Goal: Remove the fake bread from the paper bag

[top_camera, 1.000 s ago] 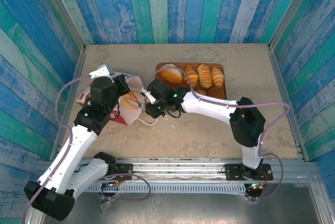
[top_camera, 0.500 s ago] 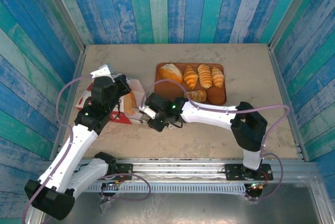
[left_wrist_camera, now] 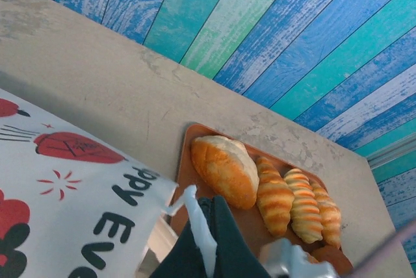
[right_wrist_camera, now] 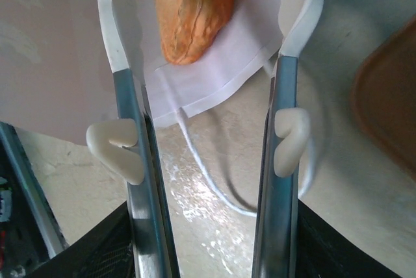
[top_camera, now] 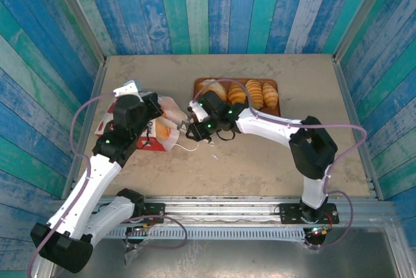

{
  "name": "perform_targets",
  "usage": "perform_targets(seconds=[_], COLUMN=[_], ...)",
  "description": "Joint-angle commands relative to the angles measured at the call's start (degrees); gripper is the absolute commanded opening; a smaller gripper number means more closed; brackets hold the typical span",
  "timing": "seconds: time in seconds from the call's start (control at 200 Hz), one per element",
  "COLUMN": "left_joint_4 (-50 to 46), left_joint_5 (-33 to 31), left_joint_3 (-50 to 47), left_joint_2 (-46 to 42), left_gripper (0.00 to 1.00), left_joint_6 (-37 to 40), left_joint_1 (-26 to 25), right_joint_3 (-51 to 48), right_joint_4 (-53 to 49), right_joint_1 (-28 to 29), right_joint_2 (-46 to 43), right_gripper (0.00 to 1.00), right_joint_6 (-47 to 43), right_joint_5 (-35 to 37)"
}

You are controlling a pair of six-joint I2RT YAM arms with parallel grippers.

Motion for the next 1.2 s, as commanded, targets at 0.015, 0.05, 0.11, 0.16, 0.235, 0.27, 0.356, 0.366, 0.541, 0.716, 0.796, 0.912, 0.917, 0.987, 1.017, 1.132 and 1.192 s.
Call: perform_targets(seconds=[0.015,0.05,0.11,0.16,0.235,0.27,0.356,0.366,0.541,0.716,0.796,0.912,0.917,0.987,1.017,1.132,1.192], left_joint_4=[1.4,1.4,1.4,1.4,1.3,1.3,1.3,1.3,1.1,0.9,0.6,0.4,0.4,0.2,0.1,0.0,0.0], left_joint_5=[0.8,0.8,0.9,0.9,0.8,0.8,0.6,0.6,0.2,0.4,0.5,0.8,0.8,0.8,0.8,0.3,0.2], left_joint_3=[0.4,0.6,0.4,0.4,0.3,0.2,0.1,0.1,0.1,0.5,0.7,1.2,1.2,1.2,1.2,0.9,0.8], left_joint_2=[-0.3,-0.3,-0.4,-0.5,-0.6,-0.6,-0.5,-0.5,-0.5,-0.2,0.0,0.2,0.2,0.1,0.0,-0.3,-0.3], left_gripper=[0.0,0.0,0.0,0.0,0.0,0.0,0.0,0.0,0.0,0.0,0.0,0.0,0.0,0.0,0.0,0.0,0.0], left_joint_6=[1.0,1.1,1.1,1.2,1.4,1.4,1.4,1.4,1.4,1.5,1.6,1.9,2.0,2.0,2.1,2.2,2.3], left_joint_1=[-0.1,-0.1,-0.1,-0.1,-0.1,-0.1,-0.1,-0.1,-0.1,-0.1,-0.1,-0.1,-0.2,-0.1,-0.1,-0.1,-0.1], right_joint_3=[3.6,4.3,4.9,5.3,5.6,5.6,5.7,5.7,4.6,4.0,4.0,3.3,3.3,2.6,1.9,-1.1,-2.3], right_joint_4=[1.5,1.4,1.4,1.3,1.6,1.6,0.3,0.0,-2.8,-4.2,-3.9,-2.3,-2.2,-1.3,-0.6,1.6,1.6], right_joint_1=[0.4,0.4,0.5,0.5,0.7,0.8,1.7,1.8,4.0,8.0,10.7,13.6,13.7,15.0,15.5,17.3,17.9], right_joint_2=[3.8,4.7,6.0,6.5,6.6,6.1,4.3,4.1,-1.2,-5.1,-5.4,-4.0,-3.9,-2.7,-2.3,-2.2,-2.5], right_gripper=[0.55,0.56,0.56,0.55,0.51,0.49,0.45,0.45,0.42,0.41,0.41,0.41,0.41,0.41,0.42,0.43,0.44], right_joint_6=[3.7,4.0,4.1,4.0,3.2,2.6,0.4,0.1,-5.8,-14.5,-19.7,-27.1,-27.4,-30.7,-32.2,-37.5,-38.9], right_joint_5=[-5.8,-5.9,-6.2,-6.1,-7.4,-7.4,-4.4,-3.9,8.1,25.4,33.4,42.0,42.3,45.7,47.4,48.2,46.0])
